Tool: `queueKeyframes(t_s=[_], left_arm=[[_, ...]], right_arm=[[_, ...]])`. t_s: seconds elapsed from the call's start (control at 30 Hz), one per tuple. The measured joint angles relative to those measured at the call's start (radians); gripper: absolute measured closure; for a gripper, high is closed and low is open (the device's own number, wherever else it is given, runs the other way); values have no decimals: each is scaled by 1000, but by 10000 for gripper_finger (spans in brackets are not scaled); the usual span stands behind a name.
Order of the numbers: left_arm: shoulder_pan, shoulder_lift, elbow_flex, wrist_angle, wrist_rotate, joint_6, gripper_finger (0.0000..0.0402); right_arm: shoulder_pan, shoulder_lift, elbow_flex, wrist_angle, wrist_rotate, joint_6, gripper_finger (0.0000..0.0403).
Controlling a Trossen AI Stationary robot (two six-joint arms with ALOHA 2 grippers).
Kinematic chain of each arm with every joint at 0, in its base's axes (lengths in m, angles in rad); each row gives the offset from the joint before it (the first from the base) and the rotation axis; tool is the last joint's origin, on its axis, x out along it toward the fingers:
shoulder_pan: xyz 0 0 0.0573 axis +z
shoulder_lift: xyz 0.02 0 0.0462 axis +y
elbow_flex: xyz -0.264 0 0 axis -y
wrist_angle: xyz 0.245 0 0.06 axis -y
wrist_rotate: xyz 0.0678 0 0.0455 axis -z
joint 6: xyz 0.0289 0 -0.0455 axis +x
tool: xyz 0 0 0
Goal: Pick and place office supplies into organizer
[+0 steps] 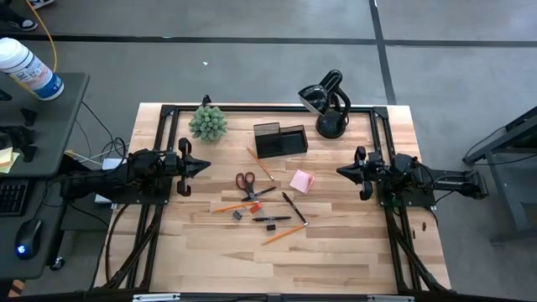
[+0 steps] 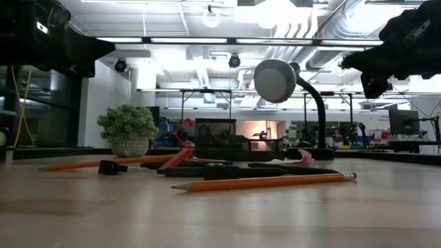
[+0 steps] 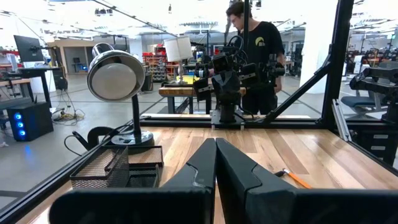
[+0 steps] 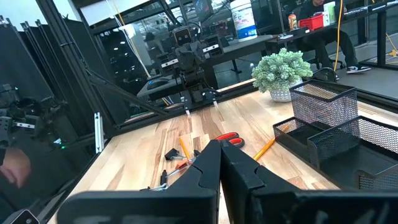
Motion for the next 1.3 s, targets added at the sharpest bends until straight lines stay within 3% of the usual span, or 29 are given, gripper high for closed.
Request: queueKeyframes(t_s=[0.9,1.3], left_arm=[[0,0,0,0,0,0,401],[0,0,0,2,0,0,401]], right_arm=[[0,0,0,0,0,0,402],[0,0,0,11,14,-78,402]])
